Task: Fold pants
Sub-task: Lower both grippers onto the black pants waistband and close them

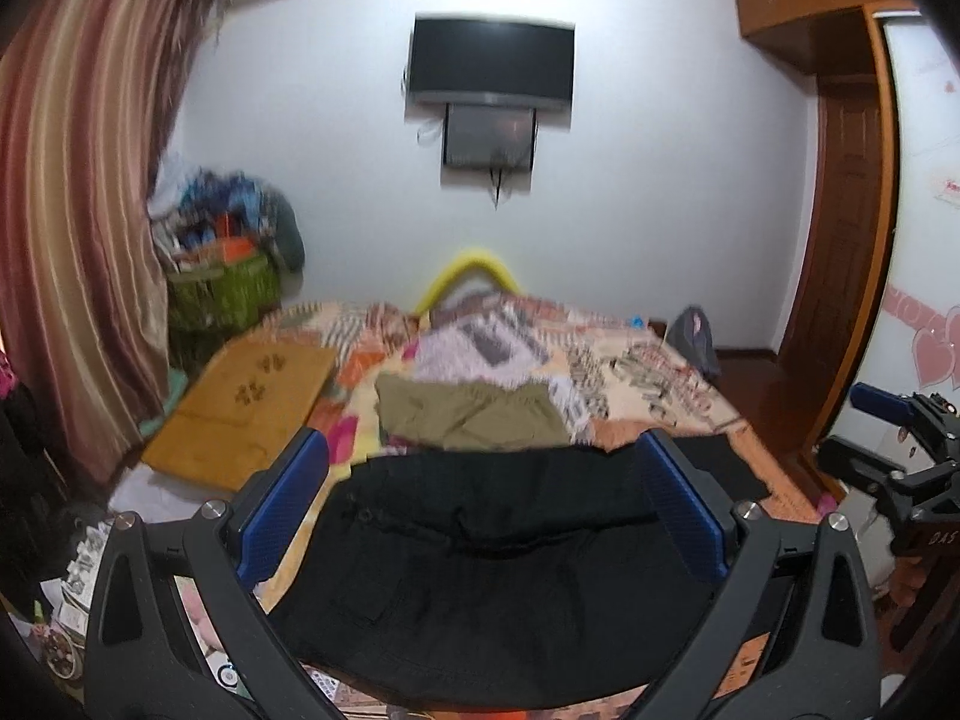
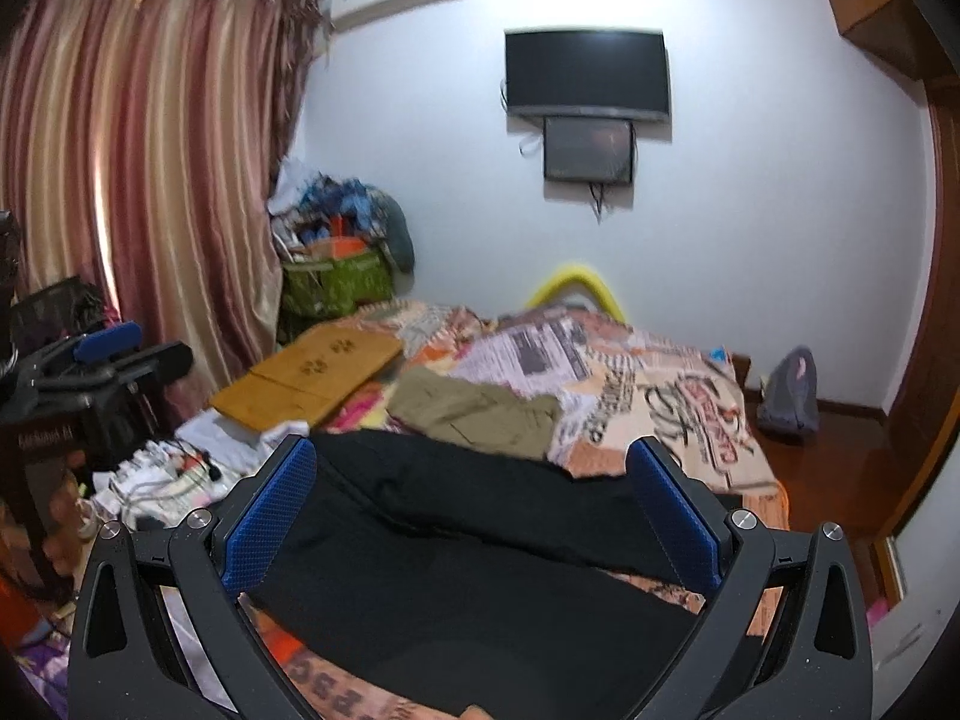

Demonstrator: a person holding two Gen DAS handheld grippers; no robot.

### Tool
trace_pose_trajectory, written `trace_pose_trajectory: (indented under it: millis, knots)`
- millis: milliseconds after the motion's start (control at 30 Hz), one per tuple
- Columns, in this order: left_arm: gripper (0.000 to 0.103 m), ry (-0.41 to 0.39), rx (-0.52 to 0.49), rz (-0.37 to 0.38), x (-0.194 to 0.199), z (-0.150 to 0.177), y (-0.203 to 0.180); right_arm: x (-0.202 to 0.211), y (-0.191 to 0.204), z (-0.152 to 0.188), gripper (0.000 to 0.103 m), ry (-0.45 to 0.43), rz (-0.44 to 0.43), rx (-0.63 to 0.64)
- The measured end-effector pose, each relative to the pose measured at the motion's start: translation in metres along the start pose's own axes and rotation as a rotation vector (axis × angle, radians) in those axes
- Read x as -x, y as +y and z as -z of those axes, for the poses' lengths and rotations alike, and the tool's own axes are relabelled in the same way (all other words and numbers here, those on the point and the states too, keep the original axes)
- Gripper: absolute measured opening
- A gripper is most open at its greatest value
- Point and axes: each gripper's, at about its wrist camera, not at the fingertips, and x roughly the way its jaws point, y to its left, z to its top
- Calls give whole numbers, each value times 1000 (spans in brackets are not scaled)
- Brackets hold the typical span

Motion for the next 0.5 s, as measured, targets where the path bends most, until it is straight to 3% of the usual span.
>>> trace_pose_trajectory:
  millis: [367,500]
  knots:
    - [103,246,-39,-50,-147,29,45,-73,-56,20,103,189,49,-17]
    - [103,328,-10,-77,-202,38,72,-106,-78,25,103,256,66,-43]
